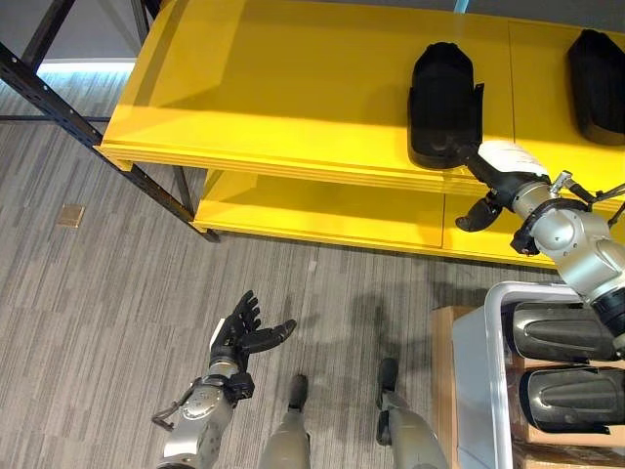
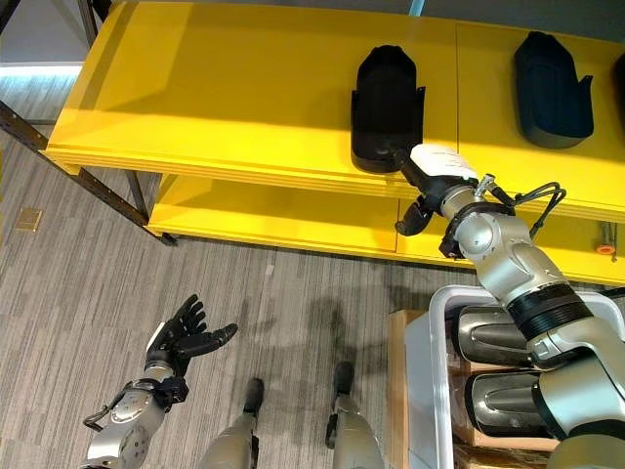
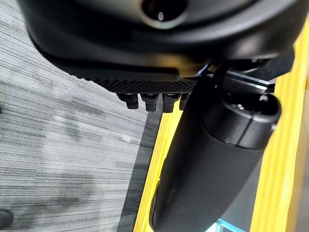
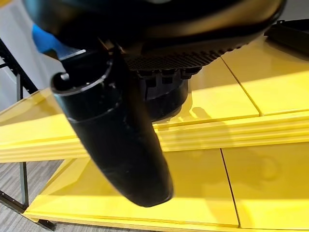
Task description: Move parts from the plastic box to the shelf.
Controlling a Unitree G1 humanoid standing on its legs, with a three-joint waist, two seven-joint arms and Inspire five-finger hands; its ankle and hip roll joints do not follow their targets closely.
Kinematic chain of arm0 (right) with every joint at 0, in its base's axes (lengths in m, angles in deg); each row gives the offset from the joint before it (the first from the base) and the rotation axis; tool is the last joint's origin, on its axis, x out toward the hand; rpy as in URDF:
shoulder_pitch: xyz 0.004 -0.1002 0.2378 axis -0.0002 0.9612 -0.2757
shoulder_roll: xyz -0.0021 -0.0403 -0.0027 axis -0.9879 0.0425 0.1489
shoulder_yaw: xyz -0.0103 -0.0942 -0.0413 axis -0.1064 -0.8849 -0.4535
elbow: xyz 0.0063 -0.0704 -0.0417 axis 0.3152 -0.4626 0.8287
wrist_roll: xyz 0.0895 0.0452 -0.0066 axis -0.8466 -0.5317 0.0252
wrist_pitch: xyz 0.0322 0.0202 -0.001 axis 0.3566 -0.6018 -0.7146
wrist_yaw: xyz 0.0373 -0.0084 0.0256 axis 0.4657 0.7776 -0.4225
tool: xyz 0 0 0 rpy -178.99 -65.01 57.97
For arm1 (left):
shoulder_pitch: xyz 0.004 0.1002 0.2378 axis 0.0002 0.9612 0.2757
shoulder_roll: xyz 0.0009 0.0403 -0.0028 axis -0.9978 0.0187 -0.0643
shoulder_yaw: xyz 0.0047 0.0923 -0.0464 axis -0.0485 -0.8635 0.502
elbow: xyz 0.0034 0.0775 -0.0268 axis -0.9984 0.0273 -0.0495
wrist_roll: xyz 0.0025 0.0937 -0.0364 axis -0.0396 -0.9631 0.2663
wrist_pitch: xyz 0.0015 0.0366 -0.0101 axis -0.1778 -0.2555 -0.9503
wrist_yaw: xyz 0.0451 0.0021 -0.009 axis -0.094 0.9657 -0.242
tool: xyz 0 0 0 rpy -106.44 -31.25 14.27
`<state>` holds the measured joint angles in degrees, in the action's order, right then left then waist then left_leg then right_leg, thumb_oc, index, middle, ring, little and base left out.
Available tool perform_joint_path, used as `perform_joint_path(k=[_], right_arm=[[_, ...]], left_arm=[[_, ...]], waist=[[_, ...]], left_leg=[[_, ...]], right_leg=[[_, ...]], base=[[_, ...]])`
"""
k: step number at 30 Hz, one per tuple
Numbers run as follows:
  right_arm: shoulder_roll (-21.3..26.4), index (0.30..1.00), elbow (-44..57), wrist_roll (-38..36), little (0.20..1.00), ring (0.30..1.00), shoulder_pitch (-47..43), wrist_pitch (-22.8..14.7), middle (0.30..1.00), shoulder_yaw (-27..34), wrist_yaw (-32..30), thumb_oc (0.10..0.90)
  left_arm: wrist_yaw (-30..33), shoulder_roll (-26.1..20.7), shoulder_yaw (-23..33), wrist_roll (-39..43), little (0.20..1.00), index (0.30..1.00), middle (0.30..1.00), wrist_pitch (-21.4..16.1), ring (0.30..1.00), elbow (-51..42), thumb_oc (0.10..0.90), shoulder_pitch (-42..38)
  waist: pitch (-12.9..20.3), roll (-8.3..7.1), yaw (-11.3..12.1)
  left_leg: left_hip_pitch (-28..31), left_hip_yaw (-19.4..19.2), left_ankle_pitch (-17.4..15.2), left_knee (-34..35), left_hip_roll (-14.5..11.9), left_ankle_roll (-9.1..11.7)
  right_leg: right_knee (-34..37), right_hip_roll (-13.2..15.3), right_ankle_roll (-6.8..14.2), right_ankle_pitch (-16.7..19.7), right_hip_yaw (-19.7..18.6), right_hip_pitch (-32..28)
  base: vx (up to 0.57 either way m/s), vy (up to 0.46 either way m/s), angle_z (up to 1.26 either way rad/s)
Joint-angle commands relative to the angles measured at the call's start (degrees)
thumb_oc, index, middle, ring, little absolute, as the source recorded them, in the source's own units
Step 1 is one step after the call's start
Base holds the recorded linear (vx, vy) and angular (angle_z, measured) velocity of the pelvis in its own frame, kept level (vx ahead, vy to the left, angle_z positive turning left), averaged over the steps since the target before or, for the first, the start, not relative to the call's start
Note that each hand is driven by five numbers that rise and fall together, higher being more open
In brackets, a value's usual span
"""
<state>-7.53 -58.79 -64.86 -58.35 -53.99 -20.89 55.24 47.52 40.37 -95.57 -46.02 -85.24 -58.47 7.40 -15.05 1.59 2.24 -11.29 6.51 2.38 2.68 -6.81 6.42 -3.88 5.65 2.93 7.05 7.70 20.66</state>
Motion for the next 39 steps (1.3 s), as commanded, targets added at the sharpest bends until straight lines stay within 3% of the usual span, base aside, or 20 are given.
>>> perform_joint_path(k=[1, 19, 39], right_arm=[[3.58, 1.000, 1.41, 1.14, 1.000, 1.000, -9.60, -1.28, 1.000, -2.07, -3.85, 0.900], [6.08, 1.000, 11.79, 3.34, 1.000, 1.000, -7.56, -2.94, 1.000, -0.62, -3.09, 0.900], [3.62, 1.000, 9.90, 3.61, 1.000, 1.000, -8.51, -2.57, 1.000, -2.83, -1.92, 0.900]], left_arm=[[0.54, -3.46, 0.82, 1.20, 1.000, 1.000, 1.000, -6.16, 1.000, -8.07, 0.900, -0.82], [2.03, -2.39, 2.41, 0.22, 1.000, 1.000, 1.000, -6.09, 1.000, -7.77, 0.900, -1.17], [2.54, -2.15, 2.45, 0.47, 1.000, 1.000, 1.000, -6.42, 1.000, -7.75, 0.900, -1.67]], waist=[[2.73, -1.61, 1.80], [2.36, -2.28, 0.38], [1.32, -2.03, 0.70]], left_leg=[[7.17, -2.27, 4.44, 1.23, -7.11, 1.43], [8.54, -3.29, 2.04, 1.20, -6.68, 0.64], [7.65, -3.36, 3.12, 1.73, -6.96, 1.16]], right_leg=[[-5.57, 4.90, 3.92, -1.01, -2.71, 4.73], [-6.68, 4.92, 4.46, -0.69, -4.23, 6.19], [-6.71, 4.49, 4.29, -0.65, -4.55, 7.83]], base=[[0.00, 0.000, 0.00], [0.00, 0.012, -0.03], [0.00, 0.000, -0.01]])
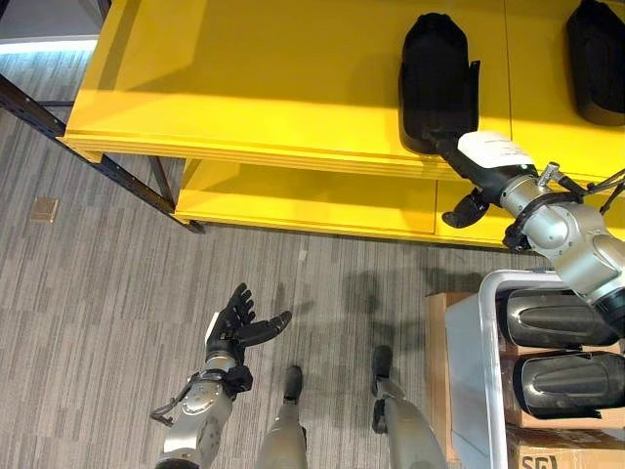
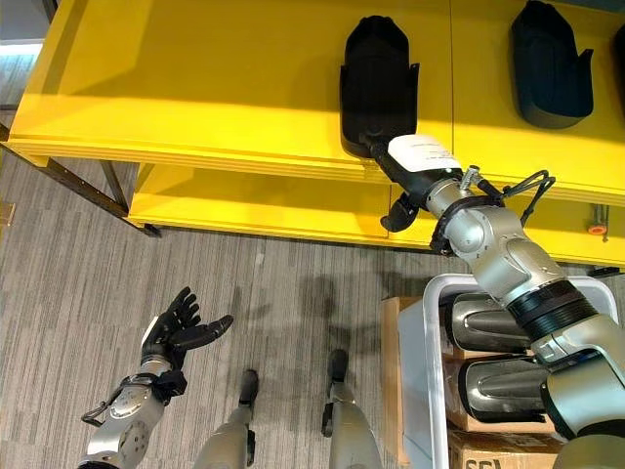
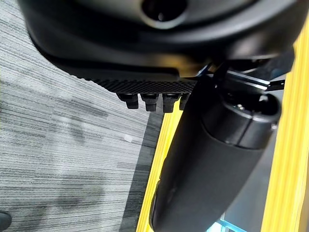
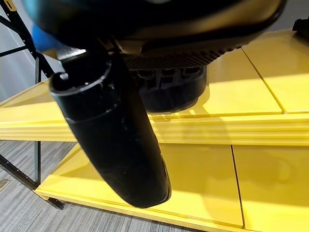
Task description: Move parts from the plastic box to the shelf.
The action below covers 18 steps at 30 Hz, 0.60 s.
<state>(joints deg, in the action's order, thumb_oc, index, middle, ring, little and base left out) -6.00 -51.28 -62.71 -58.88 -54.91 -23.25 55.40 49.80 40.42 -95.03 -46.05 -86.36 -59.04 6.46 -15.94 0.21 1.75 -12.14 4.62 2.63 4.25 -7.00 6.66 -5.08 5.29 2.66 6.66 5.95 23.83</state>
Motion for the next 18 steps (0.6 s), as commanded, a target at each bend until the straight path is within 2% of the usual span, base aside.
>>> perform_joint_path(k=[1, 18], right_arm=[[1.99, 1.000, 2.14, 1.81, 1.000, 1.000, -8.30, -1.67, 1.000, -1.23, -1.79, 0.900], [-0.99, 1.000, -2.66, 2.67, 1.000, 1.000, -10.92, -1.15, 1.000, -4.57, -1.69, 0.900]], left_arm=[[0.31, -2.23, 1.76, 0.51, 1.000, 1.000, 1.000, -5.35, 1.000, -7.12, 0.900, -0.74], [0.65, -2.52, 1.22, 0.77, 1.000, 1.000, 1.000, -5.86, 1.000, -7.86, 0.900, -1.34]], waist=[[2.13, -0.62, 1.31], [1.56, -0.07, 1.71]], left_leg=[[8.41, -1.37, 3.10, 0.18, -6.80, 1.00], [7.47, -1.02, 4.33, 0.59, -7.09, 1.52]], right_leg=[[-5.61, 4.76, 4.51, -0.30, -2.81, 4.78], [-5.72, 4.50, 4.37, -0.13, -2.64, 6.23]], base=[[0.00, 0.000, 0.00], [0.00, 0.000, 0.00]])
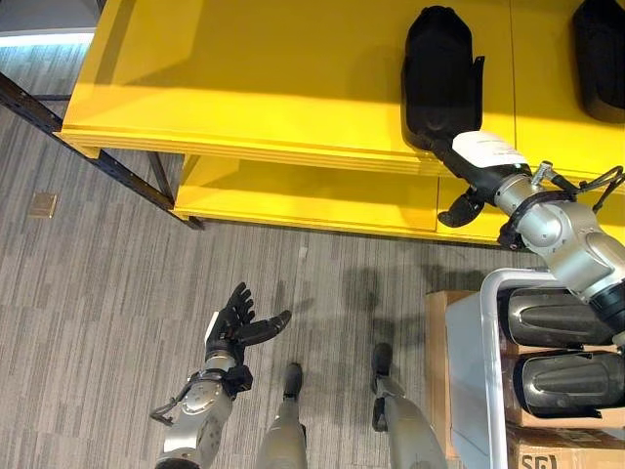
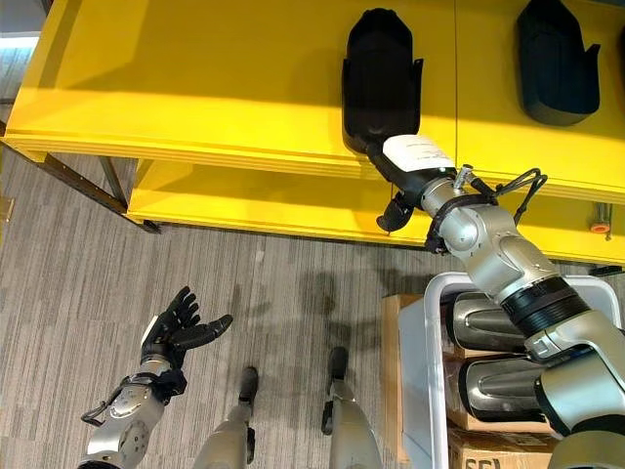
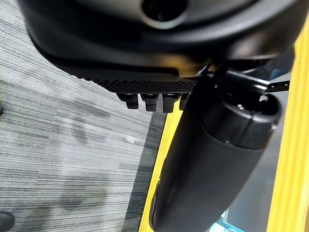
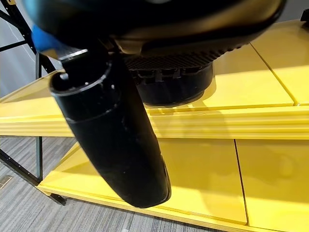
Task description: Move parts from the plastic box to the shelf.
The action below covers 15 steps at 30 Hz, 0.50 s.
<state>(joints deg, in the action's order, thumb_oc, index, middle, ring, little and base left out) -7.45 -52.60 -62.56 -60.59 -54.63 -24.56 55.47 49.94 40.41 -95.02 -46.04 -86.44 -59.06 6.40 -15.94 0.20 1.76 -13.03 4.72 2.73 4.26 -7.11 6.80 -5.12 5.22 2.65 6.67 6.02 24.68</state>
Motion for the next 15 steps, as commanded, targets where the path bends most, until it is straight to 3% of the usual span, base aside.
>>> perform_joint_path(k=[1, 15], right_arm=[[0.30, 1.000, -1.78, 2.50, 1.000, 1.000, -9.47, -1.39, 1.000, -3.45, -1.82, 0.900], [0.47, 1.000, -6.44, 3.60, 1.000, 1.000, -12.15, -0.68, 1.000, -4.83, -2.96, 0.900]], left_arm=[[0.55, -2.48, 1.19, 0.82, 1.000, 1.000, 1.000, -5.79, 1.000, -7.72, 0.900, -1.28], [0.75, -2.79, 1.27, 1.82, 1.000, 1.000, 1.000, -6.54, 1.000, -8.86, 0.900, -1.36]], waist=[[1.52, -0.08, 1.72], [0.73, 0.54, 2.66]], left_leg=[[8.28, -1.07, 4.32, 0.60, -6.97, 1.42], [6.41, -0.14, 5.85, 0.70, -7.27, 1.86]], right_leg=[[-5.69, 4.53, 4.37, -0.13, -2.69, 5.49], [-6.78, 4.57, 4.12, -0.54, -1.98, 7.45]], base=[[0.00, 0.000, 0.00], [0.00, -0.004, 0.01]])
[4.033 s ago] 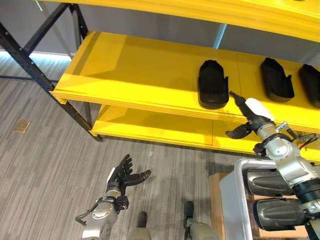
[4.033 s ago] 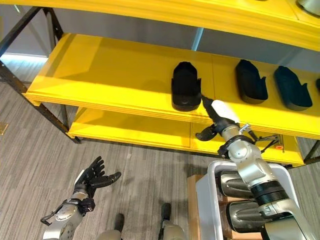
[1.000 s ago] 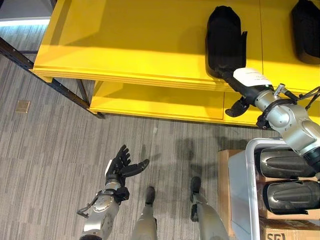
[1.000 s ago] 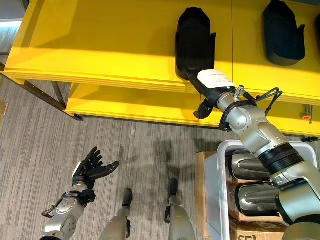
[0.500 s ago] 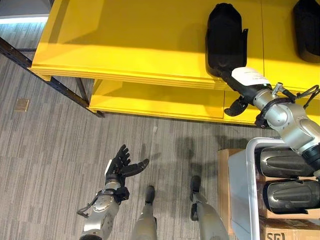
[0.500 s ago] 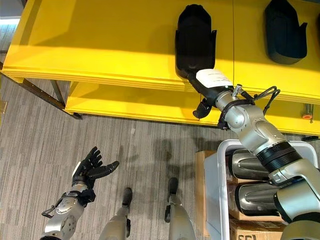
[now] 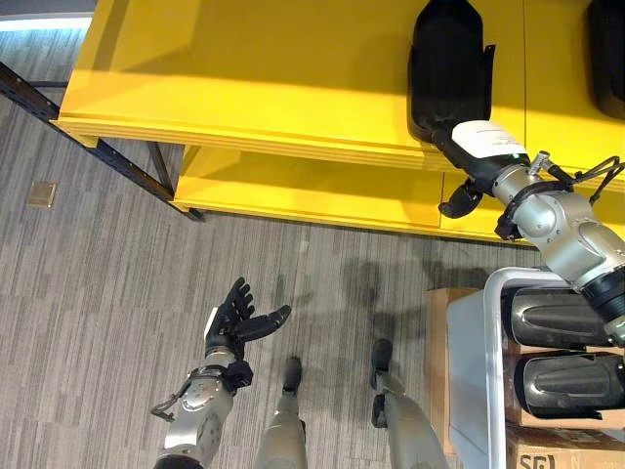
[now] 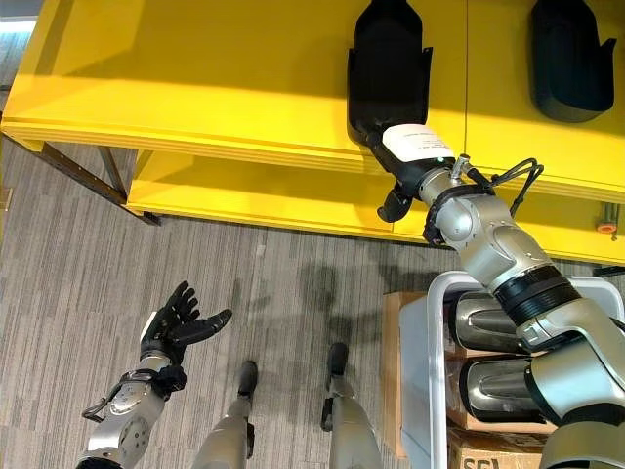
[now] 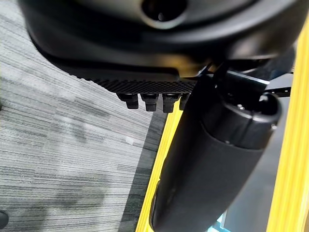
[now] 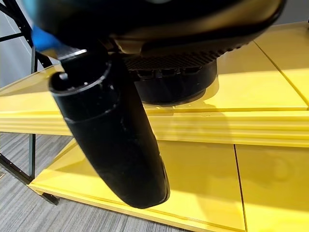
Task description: Move parts from the plastic box to the shelf.
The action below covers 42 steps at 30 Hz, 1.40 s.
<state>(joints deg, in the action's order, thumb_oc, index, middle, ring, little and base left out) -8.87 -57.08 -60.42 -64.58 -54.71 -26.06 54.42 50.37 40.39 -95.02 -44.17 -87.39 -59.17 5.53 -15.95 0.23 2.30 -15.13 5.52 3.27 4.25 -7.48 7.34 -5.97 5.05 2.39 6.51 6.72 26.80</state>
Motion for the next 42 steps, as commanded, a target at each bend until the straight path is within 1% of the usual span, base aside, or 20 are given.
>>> perform_joint_path(k=[1, 19, 29, 30, 42], right_arm=[[1.81, 1.000, -2.16, 1.46, 1.000, 1.000, -8.24, -0.58, 1.000, -3.32, -2.00, 0.900], [0.14, 1.000, -8.75, 1.72, 1.000, 1.000, -11.80, 0.14, 1.000, -4.73, -3.87, 0.900], [-0.03, 1.000, -12.02, 1.16, 1.000, 1.000, -16.47, 0.34, 1.000, -6.71, -5.19, 0.900], [-0.36, 1.000, -13.69, 0.77, 1.000, 1.000, -17.55, 0.33, 1.000, -6.99, -5.74, 0.900], [-1.35, 1.000, -18.37, -0.46, 1.000, 1.000, -21.57, 0.58, 1.000, -8.49, -7.18, 0.900]], left_arm=[[0.41, -2.79, 1.27, 0.01, 1.000, 1.000, 1.000, -5.64, 1.000, -8.77, 0.900, -0.54], [1.07, -2.79, 1.21, 0.87, 1.000, 1.000, 1.000, -6.47, 1.000, -9.78, 0.900, -1.19], [1.10, -2.87, 1.25, 2.14, 1.000, 1.000, 1.000, -7.13, 1.000, -10.27, 0.900, -1.29], [0.98, -3.00, 1.18, 2.40, 1.000, 1.000, 1.000, -7.20, 1.000, -10.38, 0.900, -1.21], [1.06, -3.39, 1.18, 3.11, 1.000, 1.000, 1.000, -7.85, 1.000, -10.70, 0.900, -1.41]], waist=[[0.72, 0.57, 2.15], [0.04, 1.07, 2.92], [0.01, 1.18, 3.58], [-0.09, 1.22, 3.85], [-0.33, 1.40, 4.33]], left_leg=[[8.41, -0.91, 5.44, 0.71, -6.95, 1.39], [6.59, -0.09, 6.53, 0.75, -7.32, 1.86], [5.07, 0.36, 7.71, 0.75, -7.58, 2.31], [4.67, 0.47, 8.00, 0.75, -7.68, 2.43], [3.33, 1.03, 8.88, 0.75, -7.95, 2.93]], right_leg=[[-6.05, 4.74, 4.37, -0.46, -2.63, 5.45], [-7.49, 4.55, 4.12, -0.75, -2.22, 7.86], [-8.54, 4.60, 3.87, -0.93, -1.93, 10.01], [-8.69, 4.50, 3.86, -0.91, -1.81, 10.41], [-9.02, 4.36, 3.83, -0.78, -1.76, 11.90]], base=[[0.00, 0.000, 0.00], [0.00, -0.003, 0.01], [0.00, -0.003, 0.00], [0.00, 0.000, 0.00], [0.00, -0.002, 0.01]])
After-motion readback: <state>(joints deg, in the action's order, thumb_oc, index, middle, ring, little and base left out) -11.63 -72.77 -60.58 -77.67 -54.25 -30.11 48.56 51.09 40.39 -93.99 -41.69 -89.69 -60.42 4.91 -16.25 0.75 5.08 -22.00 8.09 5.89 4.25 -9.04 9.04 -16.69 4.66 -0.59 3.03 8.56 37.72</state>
